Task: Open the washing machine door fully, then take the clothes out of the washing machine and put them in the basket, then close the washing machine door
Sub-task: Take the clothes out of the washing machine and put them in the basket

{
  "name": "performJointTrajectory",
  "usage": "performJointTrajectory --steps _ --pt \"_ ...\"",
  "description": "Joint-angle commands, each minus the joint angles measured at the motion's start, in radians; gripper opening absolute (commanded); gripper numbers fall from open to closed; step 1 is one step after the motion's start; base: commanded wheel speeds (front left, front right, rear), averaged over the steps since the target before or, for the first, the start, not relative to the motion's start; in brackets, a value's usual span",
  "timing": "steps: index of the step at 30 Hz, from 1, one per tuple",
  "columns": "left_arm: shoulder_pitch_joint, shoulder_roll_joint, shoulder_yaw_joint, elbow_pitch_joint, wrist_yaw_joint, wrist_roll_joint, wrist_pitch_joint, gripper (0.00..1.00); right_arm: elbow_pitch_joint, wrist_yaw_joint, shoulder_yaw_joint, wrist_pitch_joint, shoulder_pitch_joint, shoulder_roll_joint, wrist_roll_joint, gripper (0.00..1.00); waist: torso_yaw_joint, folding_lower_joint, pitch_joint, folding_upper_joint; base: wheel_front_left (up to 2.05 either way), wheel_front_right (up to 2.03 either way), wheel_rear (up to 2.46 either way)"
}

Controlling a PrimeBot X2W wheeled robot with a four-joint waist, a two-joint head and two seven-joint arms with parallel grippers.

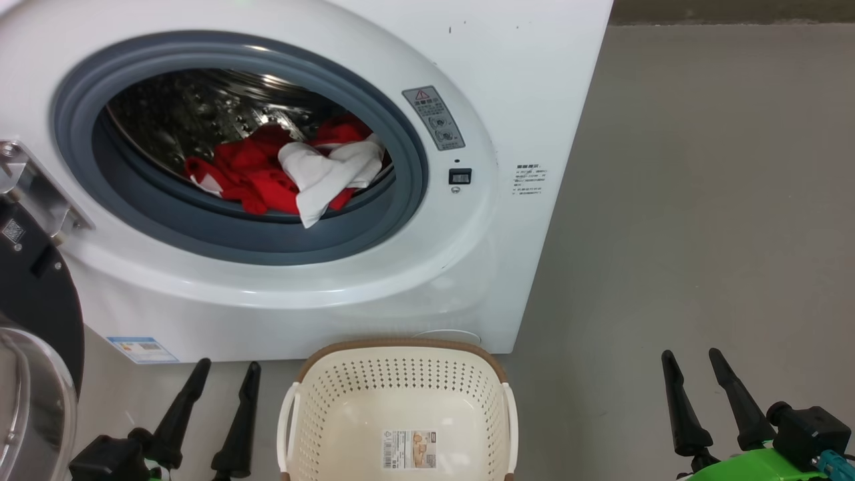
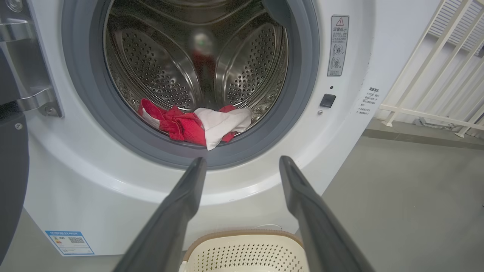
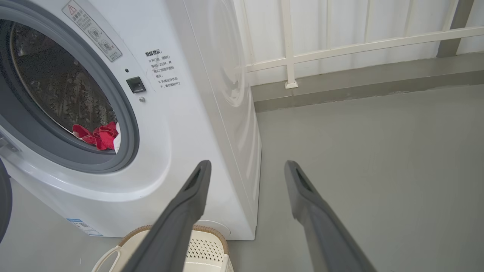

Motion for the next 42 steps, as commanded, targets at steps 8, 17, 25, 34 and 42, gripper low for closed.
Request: performJointTrajectory --steps 8,17,25,34,42 --pt "-0.04 0.013 0.023 -0.001 0.001 -0.009 -0.005 1.0 -0.023 0.006 0.028 -0.009 -0.038 -0.008 -0.006 1.0 -0.008 0.0 0.01 -0.0001 0.0 0.0 0.0" --pt "-0.145 -0.004 0.028 0.103 0.001 0.032 -0.005 1.0 -0.029 0.006 0.038 -0.009 -0.07 -0.006 -0.005 1.0 -0.022 0.0 0.067 -0.0001 0.0 0.0 0.0" --pt "-0.378 0.003 -0.004 0.286 0.001 0.059 -0.005 1.0 -0.031 0.006 0.054 -0.009 -0.119 -0.006 0.024 1.0 -0.047 0.0 0.153 -0.0001 0.0 0.0 0.0" --pt "-0.667 0.005 -0.03 0.553 0.007 0.106 0.006 1.0 -0.036 0.006 0.066 -0.009 -0.177 -0.006 0.055 1.0 -0.075 0.0 0.227 -0.0001 0.0 0.0 0.0" --pt "-0.882 0.012 -0.065 0.754 0.026 0.145 0.034 1.0 -0.037 0.006 0.083 -0.009 -0.204 -0.006 0.068 1.0 -0.099 0.0 0.282 -0.0001 0.0 0.0 0.0"
